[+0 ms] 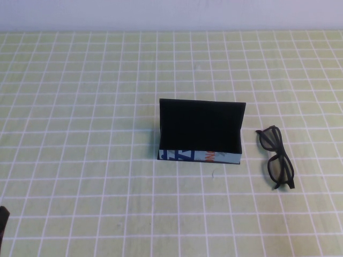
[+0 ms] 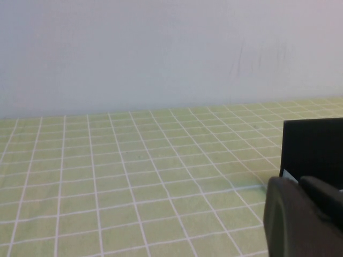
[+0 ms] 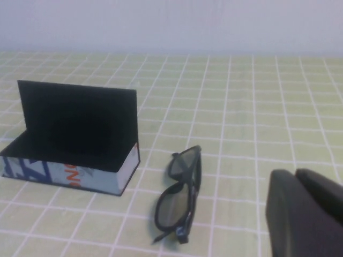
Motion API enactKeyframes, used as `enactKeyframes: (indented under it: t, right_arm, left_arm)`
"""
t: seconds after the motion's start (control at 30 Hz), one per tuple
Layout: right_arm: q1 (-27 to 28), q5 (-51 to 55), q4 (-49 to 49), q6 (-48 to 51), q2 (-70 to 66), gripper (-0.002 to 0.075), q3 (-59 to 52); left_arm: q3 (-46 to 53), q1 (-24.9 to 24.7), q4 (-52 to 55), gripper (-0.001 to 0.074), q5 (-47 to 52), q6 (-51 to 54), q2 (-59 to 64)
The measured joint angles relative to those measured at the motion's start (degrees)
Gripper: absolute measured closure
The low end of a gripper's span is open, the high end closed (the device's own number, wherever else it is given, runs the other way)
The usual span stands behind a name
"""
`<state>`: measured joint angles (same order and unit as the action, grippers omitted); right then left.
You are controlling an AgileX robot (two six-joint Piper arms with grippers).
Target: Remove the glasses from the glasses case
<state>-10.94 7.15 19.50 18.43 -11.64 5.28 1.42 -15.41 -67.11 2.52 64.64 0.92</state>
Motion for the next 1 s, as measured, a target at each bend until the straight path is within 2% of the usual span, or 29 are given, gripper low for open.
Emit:
enactKeyframes:
  t: [0.1, 0.23, 0.37, 0.67, 1.0]
  right_arm:
    - [1.1, -2.1, -1.6, 0.0, 3.0, 0.0743, -1.5]
    - [5.7, -2.4, -2.1, -1.3, 10.4, 0.0743, -5.4]
    - [9.3, -1.0, -2.5, -2.5, 12.1, 0.0743, -6.8]
    - [9.9, 10.2, -3.4, -2.7, 12.1, 0.0743, -6.9]
    - [9.9, 10.9, -3.4, -2.7, 12.1, 0.0743, -6.9]
  left_arm:
    - [0.0, 0.0, 0.0, 0.0739, 0.1, 0.0, 0.0]
    - [0.0, 0.0, 0.0, 0.0739, 0.2, 0.0, 0.0]
    - [0.0, 0.0, 0.0, 0.0739, 0.2, 0.0, 0.0]
    - [0.0, 0.0, 0.0, 0.0739, 0.2, 0.0, 0.0]
    - [0.0, 0.0, 0.0, 0.0739, 0.3, 0.0, 0.0]
